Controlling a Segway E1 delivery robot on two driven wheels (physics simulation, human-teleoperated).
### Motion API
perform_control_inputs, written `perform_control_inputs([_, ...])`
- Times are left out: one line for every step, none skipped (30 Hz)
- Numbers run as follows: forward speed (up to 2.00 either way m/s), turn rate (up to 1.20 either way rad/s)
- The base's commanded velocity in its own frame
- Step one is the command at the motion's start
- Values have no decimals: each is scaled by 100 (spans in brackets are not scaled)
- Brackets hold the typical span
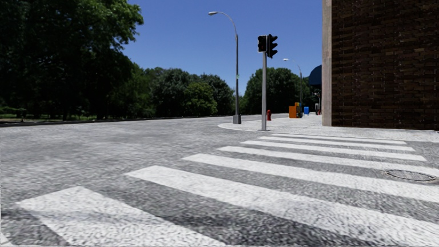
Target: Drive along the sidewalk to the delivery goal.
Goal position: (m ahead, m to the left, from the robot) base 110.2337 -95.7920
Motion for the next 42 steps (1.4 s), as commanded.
perform_control_inputs([176, -85])
perform_control_inputs([176, -85])
perform_control_inputs([176, -85])
perform_control_inputs([176, -84])
perform_control_inputs([176, -84])
perform_control_inputs([176, -84])
perform_control_inputs([176, -84])
perform_control_inputs([176, -72])
perform_control_inputs([176, -72])
perform_control_inputs([178, -51])
perform_control_inputs([180, -30])
perform_control_inputs([180, -30])
perform_control_inputs([184, 0])
perform_control_inputs([186, 0])
perform_control_inputs([186, 0])
perform_control_inputs([187, 0])
perform_control_inputs([187, 0])
perform_control_inputs([187, 0])
perform_control_inputs([187, 0])
perform_control_inputs([188, 0])
perform_control_inputs([188, 0])
perform_control_inputs([188, 0])
perform_control_inputs([188, 0])
perform_control_inputs([188, 0])
perform_control_inputs([189, 0])
perform_control_inputs([189, 0])
perform_control_inputs([189, 0])
perform_control_inputs([191, 0])
perform_control_inputs([191, 0])
perform_control_inputs([200, 0])
perform_control_inputs([200, 0])
perform_control_inputs([200, 0])
perform_control_inputs([200, 0])
perform_control_inputs([200, 0])
perform_control_inputs([200, -16])
perform_control_inputs([200, -16])
perform_control_inputs([200, -33])
perform_control_inputs([200, -40])
perform_control_inputs([200, -49])
perform_control_inputs([200, -49])
perform_control_inputs([200, -52])
perform_control_inputs([200, -52])
